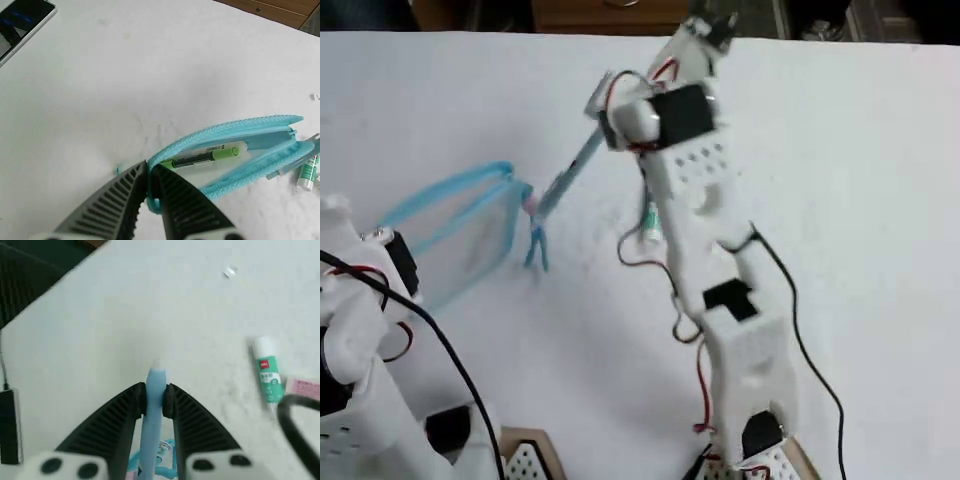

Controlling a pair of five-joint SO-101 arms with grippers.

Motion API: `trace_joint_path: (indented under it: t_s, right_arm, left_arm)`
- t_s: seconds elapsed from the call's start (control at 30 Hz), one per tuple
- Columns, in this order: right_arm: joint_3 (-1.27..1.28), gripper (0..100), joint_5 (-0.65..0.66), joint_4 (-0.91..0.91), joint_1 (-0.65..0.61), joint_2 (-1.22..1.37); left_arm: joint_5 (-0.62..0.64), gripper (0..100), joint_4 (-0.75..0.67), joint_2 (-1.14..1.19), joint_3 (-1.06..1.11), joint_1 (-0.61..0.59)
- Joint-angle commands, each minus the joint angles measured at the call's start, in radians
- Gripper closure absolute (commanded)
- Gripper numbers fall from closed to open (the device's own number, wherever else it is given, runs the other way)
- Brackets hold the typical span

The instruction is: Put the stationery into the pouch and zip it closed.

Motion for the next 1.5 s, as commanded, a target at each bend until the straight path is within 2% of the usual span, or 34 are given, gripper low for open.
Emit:
trace_joint_path:
  t_s: [0.0,0.17,0.27,0.6,0.73,0.83,1.0,1.2,1.33,1.47]
  right_arm:
    - [-0.023,98.1,0.127,0.024,0.007,-0.171]
    - [-0.02,98.1,0.287,0.024,0.007,-0.308]
    - [0.06,98.1,0.331,0.024,0.001,-0.407]
    - [0.744,98.1,0.339,0.018,-0.002,-0.839]
    - [0.976,98.1,0.462,0.013,-0.068,-0.998]
    - [1.165,98.1,0.505,-0.061,-0.104,-1.121]
    - [1.545,98.1,0.542,-0.334,-0.102,-1.33]
    - [1.942,98.1,0.543,-0.889,-0.107,-1.567]
    - [2.062,98.1,0.545,-1.291,-0.107,-1.633]
    - [2.055,98.1,0.572,-1.615,-0.116,-1.609]
  left_arm:
    - [0.006,98,-0.014,-0.012,-0.005,-0.008]
    - [0.006,98,-0.014,-0.012,-0.005,-0.008]
    - [0.005,98,-0.014,-0.012,-0.005,-0.008]
    - [0.005,98,-0.014,-0.012,-0.005,-0.008]
    - [0.005,98,-0.014,-0.012,-0.005,-0.008]
    - [0.005,98,-0.014,-0.012,-0.005,-0.008]
    - [0.005,98,-0.014,-0.012,-0.005,-0.007]
    - [0.005,98,-0.012,-0.012,-0.005,-0.008]
    - [0.005,98,-0.012,-0.012,-0.005,-0.008]
    - [0.005,98,-0.012,-0.01,-0.005,-0.007]
